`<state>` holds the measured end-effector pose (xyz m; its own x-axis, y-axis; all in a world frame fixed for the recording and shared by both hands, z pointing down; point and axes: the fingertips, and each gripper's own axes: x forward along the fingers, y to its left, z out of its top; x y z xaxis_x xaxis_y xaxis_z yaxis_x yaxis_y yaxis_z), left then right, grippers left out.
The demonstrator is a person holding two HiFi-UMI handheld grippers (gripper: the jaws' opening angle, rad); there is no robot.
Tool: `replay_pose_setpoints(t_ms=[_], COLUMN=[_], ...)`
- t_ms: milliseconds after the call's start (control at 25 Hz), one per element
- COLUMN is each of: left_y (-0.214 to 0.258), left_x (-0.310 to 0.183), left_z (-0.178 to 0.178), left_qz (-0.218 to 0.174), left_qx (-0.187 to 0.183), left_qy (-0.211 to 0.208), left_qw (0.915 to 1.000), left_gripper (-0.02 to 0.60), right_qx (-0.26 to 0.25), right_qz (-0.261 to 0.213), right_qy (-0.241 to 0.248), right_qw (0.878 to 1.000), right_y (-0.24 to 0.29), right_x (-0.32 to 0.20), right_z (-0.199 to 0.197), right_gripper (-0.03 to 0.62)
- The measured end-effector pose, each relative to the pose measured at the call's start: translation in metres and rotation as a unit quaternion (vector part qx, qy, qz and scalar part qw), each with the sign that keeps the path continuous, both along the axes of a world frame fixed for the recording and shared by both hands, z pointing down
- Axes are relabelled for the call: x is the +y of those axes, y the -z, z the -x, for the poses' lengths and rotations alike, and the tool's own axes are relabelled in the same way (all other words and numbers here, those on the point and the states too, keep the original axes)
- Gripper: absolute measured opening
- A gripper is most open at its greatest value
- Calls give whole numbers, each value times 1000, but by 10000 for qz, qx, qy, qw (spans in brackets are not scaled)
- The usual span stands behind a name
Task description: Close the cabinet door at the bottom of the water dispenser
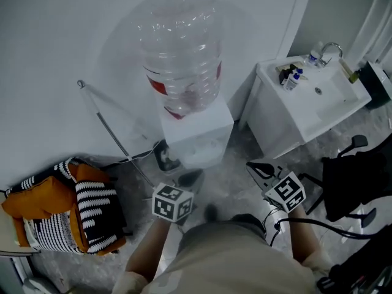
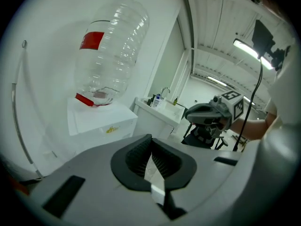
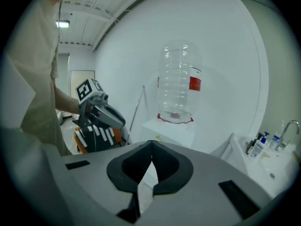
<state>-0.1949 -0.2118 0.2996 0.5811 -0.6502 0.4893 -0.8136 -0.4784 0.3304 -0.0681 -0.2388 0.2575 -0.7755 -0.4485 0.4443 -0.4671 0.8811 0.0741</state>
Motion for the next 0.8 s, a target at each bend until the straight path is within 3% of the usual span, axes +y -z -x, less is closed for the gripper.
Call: replay_pose_setpoints(t_ms=[120,360,520,640,800], left_y=[15,58,61,55,24], left_x=[11,30,55,84,130], left_z=[-10,-52,-91,-110,-128], left_qz=[-106,-643,-571,-443,-44], left_qx=[164,512,193,8,-152], left_qy=[135,70,132,271,492], left_qw=[9997,9966,9981,9987,9987], left_gripper=[-8,-8,-8,-8,-8], right_qx=[-17,-1321,-1704,-2029,-2330], right_qz=[-2,374,807,1262,1784], right_qy=[-97,286,717,1087,1212], right_qw=[10000,9901,9794,9649,9483], right_y=[6,53,50,42,16], right_x=[1,27,73,112,150], right_z=[-32,-56,-63,-66,-76], right_gripper=[9,8,8,8,9])
